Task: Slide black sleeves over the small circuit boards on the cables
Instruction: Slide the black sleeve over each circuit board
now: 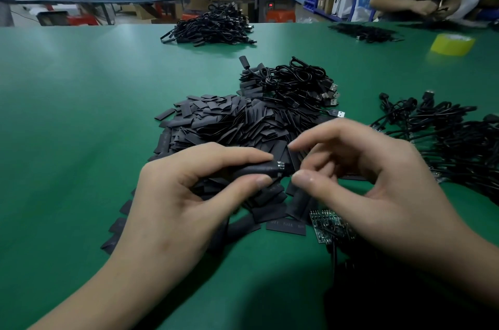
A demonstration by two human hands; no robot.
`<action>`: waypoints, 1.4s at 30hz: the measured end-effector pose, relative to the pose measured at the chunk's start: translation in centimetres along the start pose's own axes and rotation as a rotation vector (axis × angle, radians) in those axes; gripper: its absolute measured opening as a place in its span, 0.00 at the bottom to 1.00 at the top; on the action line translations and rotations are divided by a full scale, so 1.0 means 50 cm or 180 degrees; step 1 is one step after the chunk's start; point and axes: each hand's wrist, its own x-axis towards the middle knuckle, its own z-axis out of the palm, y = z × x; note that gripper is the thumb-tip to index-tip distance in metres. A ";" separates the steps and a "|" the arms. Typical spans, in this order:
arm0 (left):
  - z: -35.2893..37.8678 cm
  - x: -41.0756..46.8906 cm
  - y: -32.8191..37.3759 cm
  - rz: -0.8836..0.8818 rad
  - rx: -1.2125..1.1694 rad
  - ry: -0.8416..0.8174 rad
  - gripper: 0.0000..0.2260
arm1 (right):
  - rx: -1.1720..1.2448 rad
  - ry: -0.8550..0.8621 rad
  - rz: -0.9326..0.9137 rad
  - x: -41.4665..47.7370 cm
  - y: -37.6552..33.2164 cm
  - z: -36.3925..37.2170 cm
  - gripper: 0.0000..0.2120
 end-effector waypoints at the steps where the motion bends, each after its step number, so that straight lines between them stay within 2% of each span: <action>1: -0.001 0.001 0.000 0.0028 0.0036 0.0016 0.08 | 0.0019 -0.0038 0.0061 0.001 0.000 0.000 0.05; 5: 0.002 0.003 -0.001 0.0056 0.0243 0.0211 0.12 | 0.0083 -0.0174 0.0192 -0.001 -0.001 0.009 0.02; 10: 0.010 -0.002 -0.001 -0.0218 -0.0010 0.0679 0.16 | -0.0165 0.0096 -0.0004 -0.008 -0.005 0.016 0.02; 16: 0.019 -0.003 -0.002 -0.0138 -0.0088 0.0402 0.24 | -0.0737 0.0180 -0.0420 -0.011 -0.008 0.025 0.02; 23: 0.012 -0.001 -0.004 -0.0003 -0.0009 0.0242 0.24 | -0.0841 -0.0001 -0.0573 -0.009 -0.006 0.017 0.03; 30: 0.010 0.000 0.010 0.0268 0.0267 0.0260 0.21 | -0.0033 0.0021 -0.0094 -0.010 -0.003 0.013 0.04; 37: 0.008 -0.001 0.016 0.0465 0.0491 0.0196 0.20 | -0.0187 0.0023 -0.0192 -0.006 -0.004 0.015 0.03; 42: 0.009 -0.001 0.015 0.0497 0.0481 0.0152 0.20 | -0.0568 0.0157 -0.0513 -0.006 -0.009 0.015 0.03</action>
